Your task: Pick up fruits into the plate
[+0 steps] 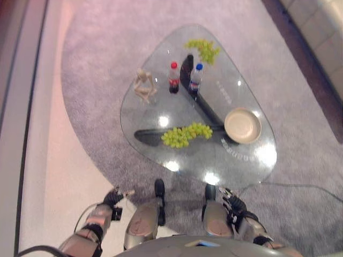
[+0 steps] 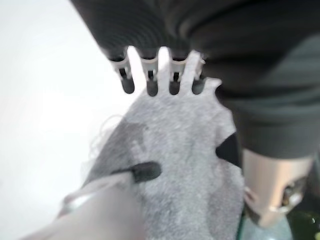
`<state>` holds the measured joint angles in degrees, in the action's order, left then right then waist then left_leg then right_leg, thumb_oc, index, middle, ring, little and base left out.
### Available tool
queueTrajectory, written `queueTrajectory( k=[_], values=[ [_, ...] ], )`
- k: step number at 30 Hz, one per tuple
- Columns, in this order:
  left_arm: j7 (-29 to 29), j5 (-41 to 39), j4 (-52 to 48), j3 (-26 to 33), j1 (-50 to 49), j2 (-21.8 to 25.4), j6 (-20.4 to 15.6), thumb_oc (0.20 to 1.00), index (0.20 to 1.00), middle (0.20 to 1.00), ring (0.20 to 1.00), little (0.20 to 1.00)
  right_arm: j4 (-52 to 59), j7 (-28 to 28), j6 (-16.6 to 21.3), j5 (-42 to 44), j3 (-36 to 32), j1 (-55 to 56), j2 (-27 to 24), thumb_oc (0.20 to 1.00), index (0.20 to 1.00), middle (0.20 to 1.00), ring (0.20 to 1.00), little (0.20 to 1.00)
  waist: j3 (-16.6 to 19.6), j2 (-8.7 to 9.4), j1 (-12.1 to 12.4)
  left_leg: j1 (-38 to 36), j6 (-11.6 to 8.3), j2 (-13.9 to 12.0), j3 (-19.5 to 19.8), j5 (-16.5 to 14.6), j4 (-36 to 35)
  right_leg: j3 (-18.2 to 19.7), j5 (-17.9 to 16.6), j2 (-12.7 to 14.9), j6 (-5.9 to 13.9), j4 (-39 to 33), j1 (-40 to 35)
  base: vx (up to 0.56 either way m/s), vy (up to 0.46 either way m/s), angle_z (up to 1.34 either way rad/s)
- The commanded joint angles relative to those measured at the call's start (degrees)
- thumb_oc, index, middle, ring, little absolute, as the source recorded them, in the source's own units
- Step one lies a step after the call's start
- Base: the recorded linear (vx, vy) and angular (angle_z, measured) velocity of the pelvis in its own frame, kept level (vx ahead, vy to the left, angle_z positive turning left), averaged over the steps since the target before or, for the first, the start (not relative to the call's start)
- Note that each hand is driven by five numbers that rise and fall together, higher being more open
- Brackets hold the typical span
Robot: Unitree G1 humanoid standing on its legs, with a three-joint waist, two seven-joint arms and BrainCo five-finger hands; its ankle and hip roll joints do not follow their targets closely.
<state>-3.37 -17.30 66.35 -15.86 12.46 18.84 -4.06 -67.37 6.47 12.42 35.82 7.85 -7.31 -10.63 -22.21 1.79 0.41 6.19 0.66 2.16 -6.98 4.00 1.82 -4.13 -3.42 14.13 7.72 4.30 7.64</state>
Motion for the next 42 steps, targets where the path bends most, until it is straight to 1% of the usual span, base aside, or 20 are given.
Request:
queueTrajectory(
  k=[1,2,4,7,9,12,14,15,17,18,20,21,24,26,28,31,35,36,39,42],
  values=[
    [-2.15,0.96,-2.89,0.12,-0.63,-2.49,-1.33,1.000,1.000,1.000,1.000,1.000,6.03,-1.23,0.54,-0.59,3.16,-1.16,-3.22,1.000,1.000,1.000,1.000,1.000,-0.23,-1.85,0.55,4.07,-3.01,-4.38,2.30,-6.72,7.53,-2.13,1.91,-0.53,0.81,1.40,0.25,-0.07,0.031,-0.37],
    [-2.47,2.08,-3.50,-0.20,-0.24,-2.35,-1.40,1.000,1.000,1.000,1.000,1.000,6.46,-1.44,0.40,-0.78,3.44,-1.37,-3.30,1.000,1.000,1.000,1.000,1.000,-0.48,-1.89,0.56,4.45,-3.04,-4.44,2.17,-6.71,7.66,-2.18,1.80,-0.49,0.82,1.32,0.53,-0.05,0.012,-0.33],
    [-5.18,6.14,-6.57,-2.93,2.07,-1.54,-0.69,1.000,1.000,1.000,1.000,1.000,8.69,-2.05,-0.24,-0.34,4.84,-2.54,-4.25,1.000,1.000,1.000,1.000,1.000,-1.77,-2.12,0.30,6.38,-3.34,-4.73,1.95,-6.37,8.01,-2.14,1.32,-0.66,0.66,0.91,2.08,-0.07,0.003,-0.20],
    [-11.38,11.65,-10.37,-6.46,5.93,-0.04,1.51,1.000,1.000,1.000,1.000,1.000,12.60,-2.67,-1.41,1.21,6.78,-4.04,-6.09,1.000,1.000,1.000,1.000,1.000,-3.86,-2.46,-0.58,8.65,-3.87,-4.92,2.17,-5.59,8.43,-1.31,1.12,-1.44,0.23,1.21,4.48,-0.07,0.002,-0.13],
    [-15.86,16.71,-12.96,-9.20,9.77,2.45,3.77,1.000,1.000,1.000,1.000,1.000,15.96,-2.97,-2.39,2.55,8.09,-5.12,-7.91,1.000,1.000,1.000,1.000,1.000,-5.65,-2.75,-1.62,10.09,-4.31,-5.10,2.51,-4.81,8.45,-0.36,1.17,-2.37,-0.17,2.02,6.62,-0.06,-0.008,-0.21],
    [-18.79,18.84,-15.07,-11.15,15.10,6.47,5.49,1.000,1.000,1.000,1.000,1.000,19.15,-3.30,-2.90,4.01,9.22,-6.39,-9.79,1.000,1.000,1.000,1.000,1.000,-7.58,-3.23,-2.97,11.48,-4.61,-5.27,2.75,-3.88,7.77,0.68,1.58,-3.57,-0.68,3.59,9.56,-0.05,-0.008,-0.20],
    [-20.75,19.71,-16.15,-11.91,17.55,8.39,6.02,1.000,1.000,1.000,1.000,1.000,20.74,-3.67,-3.08,4.66,9.55,-6.76,-10.57,1.000,1.000,1.000,1.000,1.000,-7.59,-3.56,-3.68,12.81,-4.80,-5.28,2.88,-3.30,7.11,1.19,1.86,-4.19,-1.04,4.50,11.83,-0.04,0.009,-0.19],
    [-22.66,20.98,-17.74,-12.47,20.08,10.55,7.34,1.000,1.000,1.000,1.000,1.000,22.34,-3.90,-3.01,5.20,9.78,-6.87,-11.33,1.000,1.000,1.000,1.000,1.000,-7.59,-3.84,-4.37,14.43,-4.95,-5.30,2.73,-2.82,6.70,1.65,2.07,-4.57,-1.35,5.44,14.34,-0.04,0.003,-0.17],
    [-25.07,22.84,-19.43,-12.71,23.27,13.01,8.63,1.000,1.000,1.000,1.000,1.000,23.81,-4.10,-2.87,5.60,9.98,-7.25,-11.77,1.000,1.000,1.000,1.000,1.000,-7.59,-4.04,-4.98,16.31,-5.07,-5.31,2.45,-2.19,6.25,1.85,2.14,-4.84,-1.61,6.56,17.37,-0.07,-0.021,-0.19],
    [-25.54,23.58,-20.19,-13.06,28.12,15.41,10.83,1.000,1.000,1.000,1.000,1.000,24.01,-3.88,-1.77,6.24,10.61,-7.80,-12.08,1.000,1.000,1.000,1.000,1.000,-7.59,-4.16,-5.51,18.32,-5.05,-5.27,2.06,-1.71,5.85,2.23,2.22,-5.16,-1.85,7.56,20.39,-0.08,-0.034,-0.16],
    [-26.34,23.87,-19.88,-13.54,30.74,16.35,11.87,1.000,1.000,1.000,1.000,1.000,24.35,-3.91,-1.46,6.82,11.07,-8.16,-12.12,1.000,1.000,1.000,1.000,1.000,-7.59,-4.09,-5.82,19.44,-5.05,-5.33,1.92,-1.38,5.76,2.39,2.19,-5.45,-2.00,8.19,22.01,-0.06,-0.057,-0.08],
    [-26.87,25.43,-18.84,-14.36,36.01,17.62,14.09,1.000,1.000,1.000,1.000,1.000,24.61,-4.32,-0.88,7.78,11.90,-9.28,-11.80,1.000,1.000,1.000,1.000,1.000,-7.59,-3.99,-6.36,21.66,-5.12,-5.52,1.69,-0.93,5.74,2.79,2.20,-6.14,-2.23,9.18,24.96,-0.07,-0.076,-0.08],
    [-27.60,28.34,-17.35,-15.75,42.17,18.78,17.06,1.000,1.000,1.000,1.000,1.000,25.15,-4.87,-0.22,9.42,12.78,-10.71,-11.19,1.000,1.000,1.000,1.000,1.000,-7.59,-3.73,-7.09,24.07,-5.23,-5.67,1.43,-0.33,5.32,3.17,1.90,-7.09,-2.45,9.69,27.98,-0.07,-0.086,-0.08],
    [-27.61,28.93,-16.93,-16.11,43.51,18.94,17.70,1.000,1.000,1.000,1.000,1.000,25.31,-5.04,-0.06,9.72,13.05,-11.04,-11.07,1.000,1.000,1.000,1.000,1.000,-7.59,-3.63,-7.25,24.59,-5.25,-5.71,1.33,-0.20,5.21,3.21,1.84,-7.33,-2.51,9.74,28.60,-0.05,-0.053,-0.09],
    [-28.47,31.02,-14.11,-18.59,50.27,19.05,20.96,1.000,1.000,1.000,1.000,1.000,25.84,-5.10,1.19,11.90,14.18,-12.73,-10.47,1.000,1.000,1.000,1.000,1.000,-7.59,-3.13,-8.14,27.75,-5.30,-5.76,1.03,0.39,5.02,3.82,1.43,-8.65,-2.68,10.39,32.25,-0.06,-0.075,-0.09],
    [-28.66,31.52,-11.53,-20.73,54.24,18.43,22.87,1.000,1.000,1.000,1.000,1.000,26.69,-4.94,1.98,13.38,14.87,-13.36,-10.04,1.000,1.000,1.000,1.000,1.000,-7.59,-2.63,-8.99,29.98,-5.41,-5.87,0.79,0.40,5.49,4.27,1.75,-9.59,-2.76,11.44,34.67,-0.03,-0.054,-0.10],
    [-27.33,32.32,-7.41,-23.41,58.75,16.87,24.71,1.000,1.000,1.000,1.000,1.000,29.24,-5.12,2.78,14.73,15.88,-13.78,-9.52,1.000,1.000,1.000,1.000,1.000,-7.59,-1.86,-10.27,33.46,-5.39,-5.77,0.93,0.54,6.79,5.19,1.72,-11.14,-3.01,12.79,38.06,-0.02,-0.078,-0.12],
    [-27.09,32.19,-6.09,-24.15,59.46,16.28,24.63,1.000,1.000,1.000,1.000,1.000,30.04,-5.27,2.89,15.25,16.16,-14.02,-9.31,1.000,1.000,1.000,1.000,1.000,-7.59,-1.59,-10.65,34.27,-5.40,-5.68,1.11,0.51,7.24,5.46,1.71,-11.55,-3.07,13.11,38.81,-0.01,-0.039,-0.04],
    [-26.19,31.72,-4.08,-25.10,60.85,15.41,25.17,1.000,1.000,1.000,1.000,1.000,30.73,-5.08,3.38,15.78,16.60,-14.36,-9.13,1.000,1.000,1.000,1.000,1.000,-7.59,-1.07,-11.17,35.48,-5.38,-5.75,1.13,0.43,7.74,5.68,1.70,-12.01,-3.16,13.48,39.99,-0.01,-0.025,0.00],
    [-24.01,30.11,-0.57,-26.63,62.47,14.20,25.92,1.000,1.000,1.000,1.000,1.000,31.63,-4.66,4.10,16.92,16.99,-14.78,-8.74,1.000,1.000,1.000,1.000,1.000,-7.59,-0.24,-11.92,37.48,-5.43,-5.78,1.18,0.28,8.62,5.95,1.62,-12.66,-3.18,13.85,41.72,0.00,-0.038,0.04]
  ],
)
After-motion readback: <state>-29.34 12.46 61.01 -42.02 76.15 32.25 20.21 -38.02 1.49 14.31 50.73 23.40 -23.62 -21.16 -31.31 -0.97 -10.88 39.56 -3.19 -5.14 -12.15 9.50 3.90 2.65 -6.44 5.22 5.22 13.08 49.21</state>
